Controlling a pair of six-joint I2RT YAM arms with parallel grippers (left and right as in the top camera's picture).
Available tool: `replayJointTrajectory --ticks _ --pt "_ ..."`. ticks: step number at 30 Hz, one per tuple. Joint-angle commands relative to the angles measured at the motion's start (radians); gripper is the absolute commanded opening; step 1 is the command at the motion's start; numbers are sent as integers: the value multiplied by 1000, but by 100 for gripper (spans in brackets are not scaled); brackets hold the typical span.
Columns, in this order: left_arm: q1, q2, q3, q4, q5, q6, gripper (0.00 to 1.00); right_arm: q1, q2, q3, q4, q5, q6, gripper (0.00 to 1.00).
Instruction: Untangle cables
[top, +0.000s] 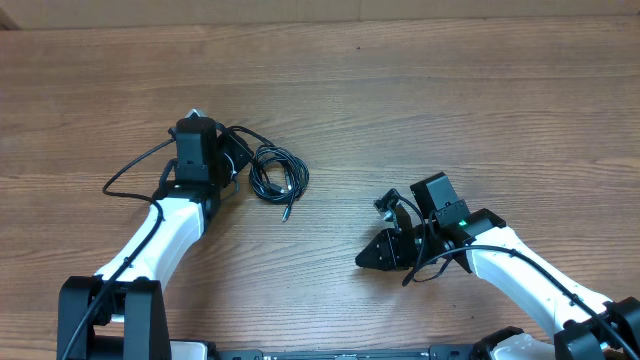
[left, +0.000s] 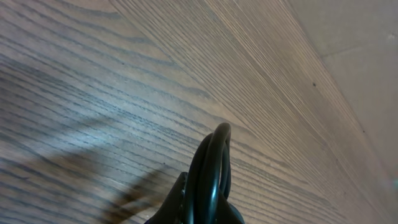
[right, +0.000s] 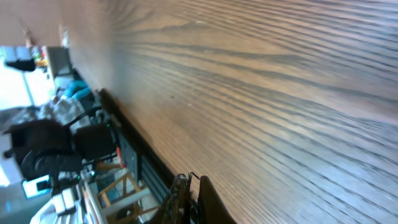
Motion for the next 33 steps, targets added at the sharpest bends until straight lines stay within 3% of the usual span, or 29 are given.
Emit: replayJointTrajectory --ticks 1,5,10,13,20,27,33 --pt "4 5 21 3 94 41 4 1 -3 -6 31 44 29 7" --pt "2 5 21 4 266 172 4 1 -3 -6 106 43 59 17" --pt "2 5 21 3 555 427 4 1 -3 -6 197 43 90 29" --pt "2 3 21 10 703 507 4 1 -3 -6 245 39 90 37" --pt "2 -24 21 6 858 583 4 1 -3 -6 320 40 76 48" --pt "2 -34 21 -30 949 581 4 1 -3 -6 571 42 16 55" --pt "2 -34 21 -30 1023 568 4 1 -2 -6 723 185 16 47"
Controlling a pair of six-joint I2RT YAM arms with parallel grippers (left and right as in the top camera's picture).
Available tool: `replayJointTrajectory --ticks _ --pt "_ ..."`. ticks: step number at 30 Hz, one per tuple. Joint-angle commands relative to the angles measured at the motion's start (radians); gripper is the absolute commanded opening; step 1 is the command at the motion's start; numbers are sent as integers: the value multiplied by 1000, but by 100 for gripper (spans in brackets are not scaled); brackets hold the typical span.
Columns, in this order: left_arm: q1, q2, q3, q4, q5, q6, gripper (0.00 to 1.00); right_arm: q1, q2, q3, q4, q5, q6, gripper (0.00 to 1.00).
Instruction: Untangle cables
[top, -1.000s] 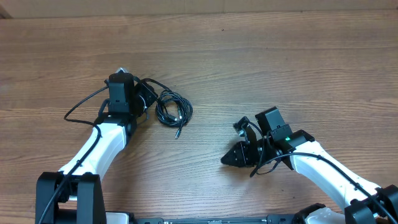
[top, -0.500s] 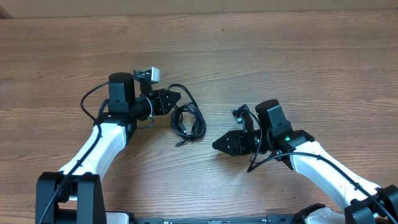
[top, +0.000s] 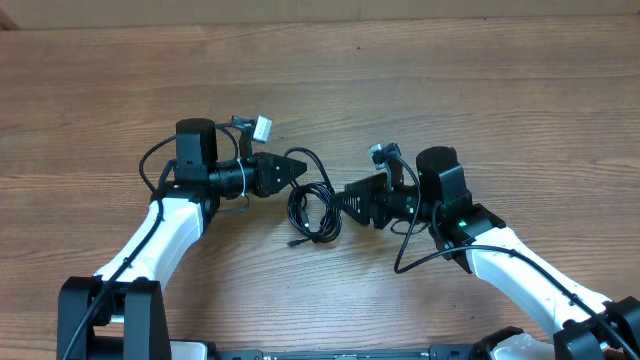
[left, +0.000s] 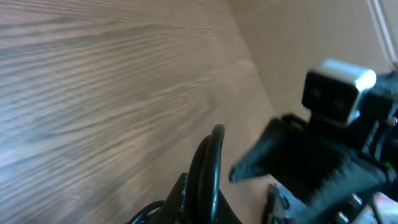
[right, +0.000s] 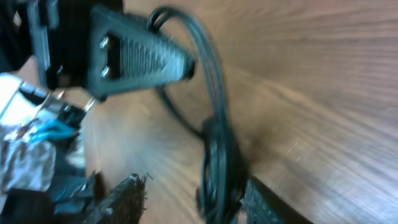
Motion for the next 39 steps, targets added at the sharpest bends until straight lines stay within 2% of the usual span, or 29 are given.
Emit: replayJointTrajectory --ticks 1,8,14,18,21,23,24,27,29,32,33,35,36,37,39 --pt "-1 -32 21 5 111 2 4 1 -2 -1 41 125 -9 44" --pt "-2 -32 21 5 126 -39 4 27 31 -1 103 151 -10 44" --pt "-16 -32 21 5 129 -47 4 90 58 -1 157 259 -9 42" --pt "-26 -32 21 5 138 -60 4 136 74 -1 163 372 -9 34" --pt "-29 -32 21 4 140 -60 4 157 79 -1 172 414 -9 24" --pt "-29 -32 21 4 138 -60 4 160 79 -1 182 415 -7 14" --pt "-29 -32 21 4 129 -60 4 160 79 0 182 420 -4 4" --pt "-29 -32 21 -4 85 -60 6 160 79 0 182 431 -1 4" --pt "-29 -32 21 -28 36 -60 13 160 78 1 182 430 3 4" --pt "-29 -32 21 -94 -45 -59 43 160 78 2 182 430 40 4" --pt "-29 -32 21 -113 -56 -45 51 160 77 2 182 430 61 4" --pt "-29 -32 21 -138 -57 0 86 158 77 2 181 430 99 4" --pt "-29 -32 21 -152 -56 21 96 157 77 2 181 430 117 4" --pt "-29 -32 21 -163 -56 37 100 156 77 2 181 430 138 4" --pt "-29 -32 21 -182 -58 74 100 153 77 2 182 420 177 4"
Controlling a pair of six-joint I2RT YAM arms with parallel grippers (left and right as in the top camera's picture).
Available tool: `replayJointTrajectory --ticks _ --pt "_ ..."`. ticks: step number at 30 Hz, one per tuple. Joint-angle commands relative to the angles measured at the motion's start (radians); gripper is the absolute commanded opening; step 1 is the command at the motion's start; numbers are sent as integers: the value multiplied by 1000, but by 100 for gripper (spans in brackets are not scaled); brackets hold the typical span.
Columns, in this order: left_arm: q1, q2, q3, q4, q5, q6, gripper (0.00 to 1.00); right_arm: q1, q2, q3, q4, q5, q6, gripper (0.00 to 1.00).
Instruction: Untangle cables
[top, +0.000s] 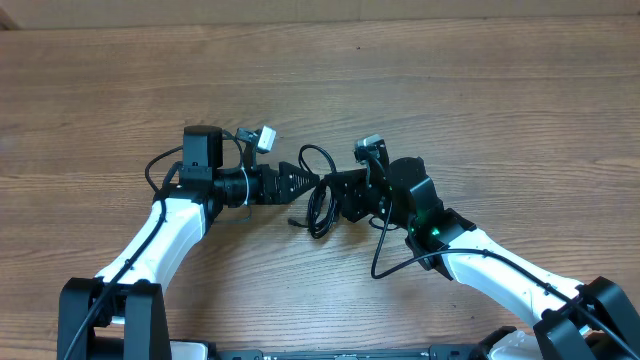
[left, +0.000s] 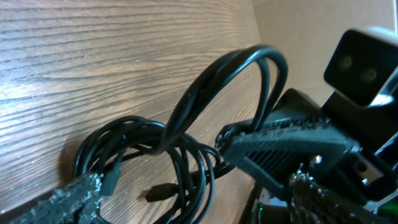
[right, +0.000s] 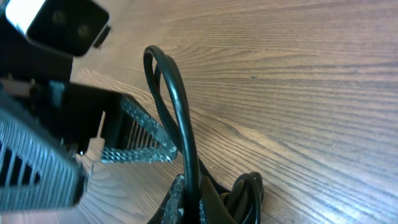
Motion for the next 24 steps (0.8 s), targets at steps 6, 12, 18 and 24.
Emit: replayJointTrajectory --ticks 6,12,18,24 --pt "-10 -27 19 -117 -146 122 100 -23 3 27 0 -75 183 4" --pt "-32 -27 18 -183 -151 171 99 -48 3 52 -55 -76 367 4" --pt "-107 -27 18 -187 -172 201 100 -61 3 61 -117 -136 468 4" --pt "-178 -27 18 -201 -307 201 100 -62 3 61 -120 -143 468 4"
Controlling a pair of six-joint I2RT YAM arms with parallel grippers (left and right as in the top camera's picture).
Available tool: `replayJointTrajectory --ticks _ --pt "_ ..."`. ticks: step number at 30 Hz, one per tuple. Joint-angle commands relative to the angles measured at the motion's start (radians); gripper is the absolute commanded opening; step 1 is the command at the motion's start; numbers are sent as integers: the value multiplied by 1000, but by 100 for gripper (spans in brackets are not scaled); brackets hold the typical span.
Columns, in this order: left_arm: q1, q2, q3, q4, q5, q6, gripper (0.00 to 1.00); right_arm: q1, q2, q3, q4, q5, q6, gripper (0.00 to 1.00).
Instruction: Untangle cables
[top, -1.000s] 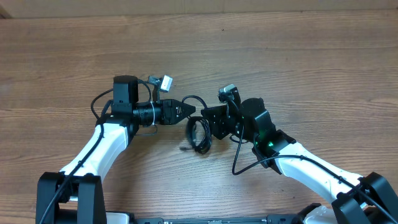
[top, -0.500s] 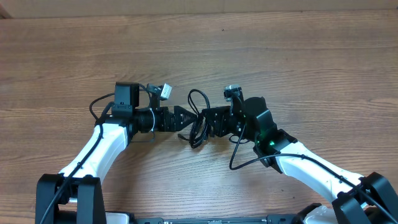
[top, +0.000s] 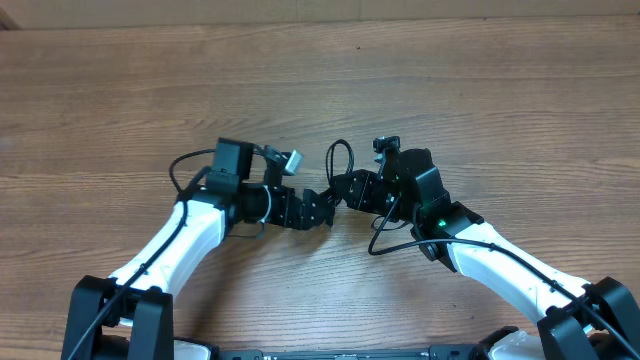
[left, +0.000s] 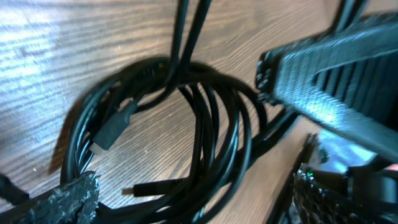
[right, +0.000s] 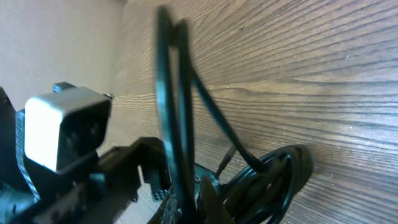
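Observation:
A coil of thin black cables (left: 186, 124) lies on the wooden table, with a small plug (left: 146, 186) and a flat connector (left: 112, 127) showing among the turns. My left gripper (left: 193, 199) stands open, its fingers spread wide either side of the coil. In the overhead view the left gripper (top: 317, 209) sits over the coil and hides most of it. My right gripper (right: 189, 199) is shut on a cable loop (right: 171, 93) that stands up from the coil (right: 280, 180). Overhead, the right gripper (top: 347, 190) meets the left one tip to tip, with the loop (top: 340, 152) above.
Bare wooden table (top: 480, 90) lies on all sides. The left arm's own black lead (top: 190, 165) arcs beside its wrist, and the right arm's lead (top: 385, 235) hangs below its wrist. The left wrist camera (right: 62, 134) is close to my right gripper.
My left arm has moved right and a little nearer, so its open gripper now straddles the coil. My right gripper, still shut on the loop, has shifted slightly right.
First my left gripper held the cable loop at the left, with the right gripper shut and empty at the right. Then both met mid-table, the right one open at the cable. Then the right held the loop and the left was open, now over the coil.

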Motion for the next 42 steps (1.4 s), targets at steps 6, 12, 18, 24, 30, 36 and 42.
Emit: replayJointTrajectory --ticks 6,12,18,24,30,36,42 --pt "-73 -21 16 -30 -278 71 99 -4 3 27 2 -23 26 4" --pt "-94 -21 16 -29 -308 131 75 -4 3 27 2 -23 26 4" --pt "-94 -21 16 -37 -307 146 72 -4 3 27 3 -23 26 4" --pt "-94 -21 16 -104 -307 216 71 -4 3 27 3 -19 26 4" --pt "-94 -21 16 -151 -331 251 58 -4 3 27 3 -19 26 4" --pt "-94 -21 16 -152 -347 251 33 -4 3 27 3 -20 26 4" --pt "-94 -19 15 -153 -386 248 4 -16 3 44 16 -121 60 4"
